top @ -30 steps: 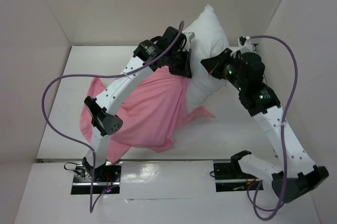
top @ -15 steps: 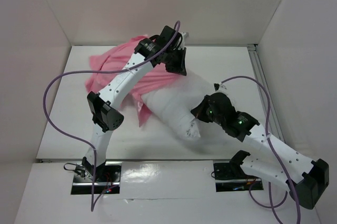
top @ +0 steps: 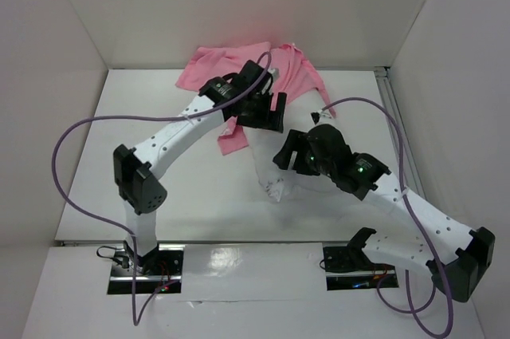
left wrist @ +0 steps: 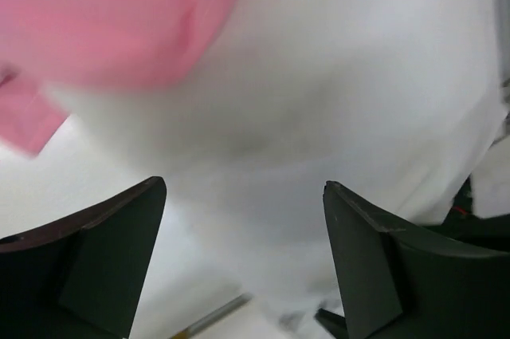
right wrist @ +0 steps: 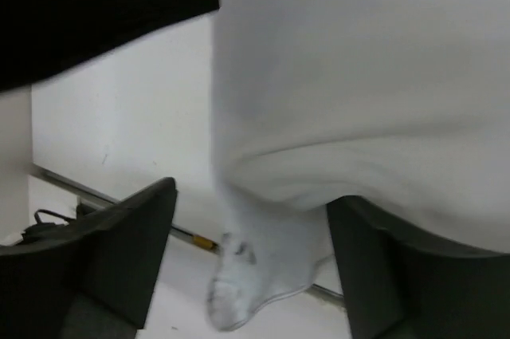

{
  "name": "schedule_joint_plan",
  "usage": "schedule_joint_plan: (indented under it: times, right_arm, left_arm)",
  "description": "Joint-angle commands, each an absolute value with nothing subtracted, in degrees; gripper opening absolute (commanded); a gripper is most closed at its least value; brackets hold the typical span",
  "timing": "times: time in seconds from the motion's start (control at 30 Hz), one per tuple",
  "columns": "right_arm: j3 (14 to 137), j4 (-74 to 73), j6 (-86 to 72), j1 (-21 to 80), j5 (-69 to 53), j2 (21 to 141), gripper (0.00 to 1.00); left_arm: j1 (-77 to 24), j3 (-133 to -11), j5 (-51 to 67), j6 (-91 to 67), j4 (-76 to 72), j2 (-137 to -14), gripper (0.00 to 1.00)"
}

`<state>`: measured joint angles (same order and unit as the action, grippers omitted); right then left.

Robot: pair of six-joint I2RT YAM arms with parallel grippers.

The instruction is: Put the pillow into the pillowcase

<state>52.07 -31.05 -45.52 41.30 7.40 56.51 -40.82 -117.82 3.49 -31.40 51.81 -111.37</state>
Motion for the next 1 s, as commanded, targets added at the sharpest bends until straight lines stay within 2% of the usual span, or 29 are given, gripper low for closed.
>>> schedule_joint_plan:
  times: [0.0,0.1,0.17,0.3,0.4,0.53,0.6,0.7,0.73,0.77,0.83,0.87,0.97]
  right_arm:
    - [62.56,-37.33,-36.67,41.4,11.76,58.79,0.88]
    - [71.5,-45.95,-32.63,41.4,17.56,61.52,1.0]
    - [75.65,-50.68,-31.12,41.4,21.25,63.89,1.0]
    - [83.83,-53.96,-27.52,41.4,21.8,69.86,1.0]
    - [88.84,-56.33,-26.11,43.15,24.07,76.71,1.0]
    - [91.22,-58.7,-26.8,46.49,30.31,87.08,1.0]
    - [90.27,-57.84,-27.33,46.49,31.11,92.62,1.0]
    - [86.49,-52.24,-27.95,46.49,31.2,97.55,1.0]
    - [83.87,-50.03,-26.91,45.71,30.07,98.34,0.89]
    - [83.85,-49.05,-26.89,45.7,28.84,100.0,0.74]
    - [85.24,-49.91,-28.3,45.09,31.98,100.02,0.31]
    - [85.25,-49.92,-28.3,45.09,31.99,98.37,0.0]
    - [85.17,-45.72,-23.49,44.3,25.71,90.92,0.0]
  left_arm:
    - [-40.17,-110.6,-10.87,-32.24,53.61,-98.57,0.94]
    - [-38.24,-96.02,-16.94,-34.45,50.11,-88.03,0.9]
    - [-35.52,-85.76,-17.84,-35.24,44.75,-82.99,0.88]
    - [-28.67,-71.77,-9.26,-34.2,32.19,-76.99,0.9]
    - [-26.37,-69.52,-6.25,-32.87,27.95,-81.81,0.94]
    - [-24.8,-69.52,-7.21,-34.71,25.76,-89.88,0.92]
    - [-21.89,-67.95,-1.45,-34.72,23.48,-91.92,0.91]
    - [-21.36,-67.94,0.17,-34.72,20.84,-95.0,0.91]
    - [-21.36,-67.94,0.18,-34.72,20.83,-96.49,0.91]
    - [-21.36,-67.94,0.18,-34.19,20.31,-97.37,0.91]
    - [-21.36,-69.24,-0.96,-34.19,21.43,-98.96,0.9]
    - [-21.36,-69.26,-1.49,-34.71,23.19,-99.57,0.9]
    - [-21.36,-68.03,-1.49,-34.19,21.89,-99.58,0.9]
